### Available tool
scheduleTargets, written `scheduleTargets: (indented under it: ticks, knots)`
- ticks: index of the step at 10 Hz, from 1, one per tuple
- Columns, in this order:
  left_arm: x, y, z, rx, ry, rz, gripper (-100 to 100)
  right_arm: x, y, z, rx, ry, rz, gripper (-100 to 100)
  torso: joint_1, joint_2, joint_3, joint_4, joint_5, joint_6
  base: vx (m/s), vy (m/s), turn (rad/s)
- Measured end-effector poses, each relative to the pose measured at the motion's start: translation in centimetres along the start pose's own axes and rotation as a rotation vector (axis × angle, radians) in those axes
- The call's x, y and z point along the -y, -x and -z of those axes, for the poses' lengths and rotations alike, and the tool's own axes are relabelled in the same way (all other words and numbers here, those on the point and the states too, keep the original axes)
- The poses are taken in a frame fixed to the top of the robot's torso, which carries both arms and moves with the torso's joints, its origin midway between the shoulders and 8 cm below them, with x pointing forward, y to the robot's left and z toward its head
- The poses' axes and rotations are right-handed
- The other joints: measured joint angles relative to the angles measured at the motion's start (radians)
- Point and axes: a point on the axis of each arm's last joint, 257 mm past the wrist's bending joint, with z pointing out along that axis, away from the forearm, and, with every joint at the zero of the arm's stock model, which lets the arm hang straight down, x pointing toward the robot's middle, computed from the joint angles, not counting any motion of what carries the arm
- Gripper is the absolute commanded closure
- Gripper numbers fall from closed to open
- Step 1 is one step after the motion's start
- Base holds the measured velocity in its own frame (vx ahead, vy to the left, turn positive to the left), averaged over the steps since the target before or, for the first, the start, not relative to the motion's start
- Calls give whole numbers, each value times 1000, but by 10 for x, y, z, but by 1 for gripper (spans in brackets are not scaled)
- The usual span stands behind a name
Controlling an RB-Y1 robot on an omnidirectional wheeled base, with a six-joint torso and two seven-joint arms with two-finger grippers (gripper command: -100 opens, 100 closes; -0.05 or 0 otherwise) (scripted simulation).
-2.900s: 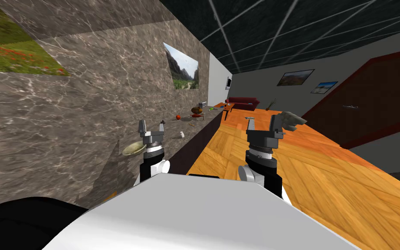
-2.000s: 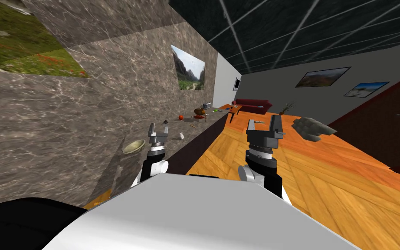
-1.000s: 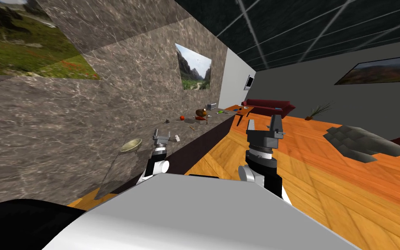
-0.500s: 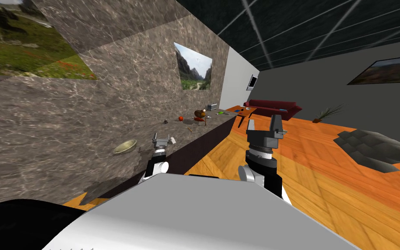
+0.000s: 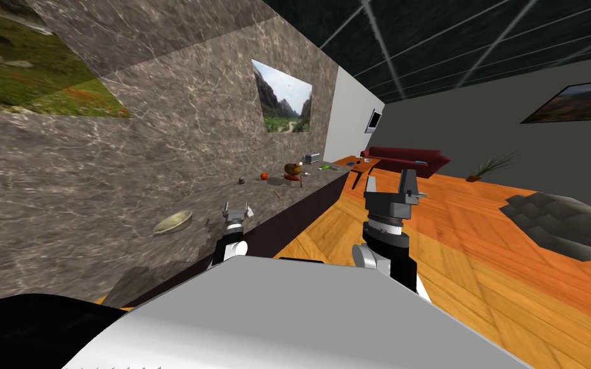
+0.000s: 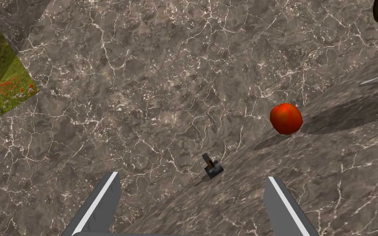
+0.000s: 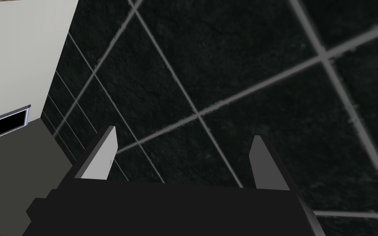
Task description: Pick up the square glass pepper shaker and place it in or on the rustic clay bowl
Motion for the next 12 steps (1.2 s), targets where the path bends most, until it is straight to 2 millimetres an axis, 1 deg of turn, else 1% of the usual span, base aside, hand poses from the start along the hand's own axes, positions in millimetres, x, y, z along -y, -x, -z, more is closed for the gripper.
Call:
scheduleTargets:
  ticks: [4, 5, 8, 9, 11, 12]
  knots:
    - [3, 46, 15, 124, -28, 97, -100, 0, 0, 0, 0, 0, 0, 0, 2, -1, -1, 0, 0, 0, 112, -52, 0]
    - [0, 61, 18, 157, -37, 121, -100, 0, 0, 0, 0, 0, 0, 0, 2, 0, 0, 0, 0, 0, 73, -55, 0]
    - [-1, 94, 41, 258, -77, 200, -100, 0, 0, 0, 0, 0, 0, 0, 3, 2, 1, 0, 1, 0, 70, -24, 6]
    - [-1, 101, 48, 290, -94, 229, -100, 0, 0, 0, 0, 0, 0, 0, 3, 2, 1, 0, 1, 0, 47, -6, 9]
    - [-12, 118, 65, 357, -121, 285, -100, 0, 0, 0, 0, 0, 0, 0, 4, 4, 2, 1, 1, 0, 25, 3, 5]
    - [-18, 122, 74, 384, -135, 312, -100, 0, 0, 0, 0, 0, 0, 0, 5, 5, 3, 1, 1, 0, 11, 2, 2]
